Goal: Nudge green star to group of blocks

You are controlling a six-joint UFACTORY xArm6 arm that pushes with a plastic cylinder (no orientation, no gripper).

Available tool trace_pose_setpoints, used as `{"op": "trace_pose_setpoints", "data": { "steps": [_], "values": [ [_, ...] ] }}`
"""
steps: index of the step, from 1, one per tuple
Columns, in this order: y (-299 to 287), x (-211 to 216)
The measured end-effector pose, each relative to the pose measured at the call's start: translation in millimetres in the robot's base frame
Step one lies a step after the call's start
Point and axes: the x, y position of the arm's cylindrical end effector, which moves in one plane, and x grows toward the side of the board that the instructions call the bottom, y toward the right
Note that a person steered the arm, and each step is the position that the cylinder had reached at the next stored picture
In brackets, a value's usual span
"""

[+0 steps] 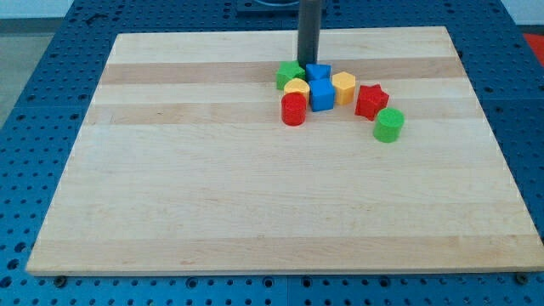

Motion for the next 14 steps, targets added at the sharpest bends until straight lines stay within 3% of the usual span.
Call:
{"op": "trace_pose_setpoints", "data": {
  "steps": [3, 5, 14],
  "values": [
    [-24, -34],
    [-48, -25],
    [-41, 24]
  ]
}}
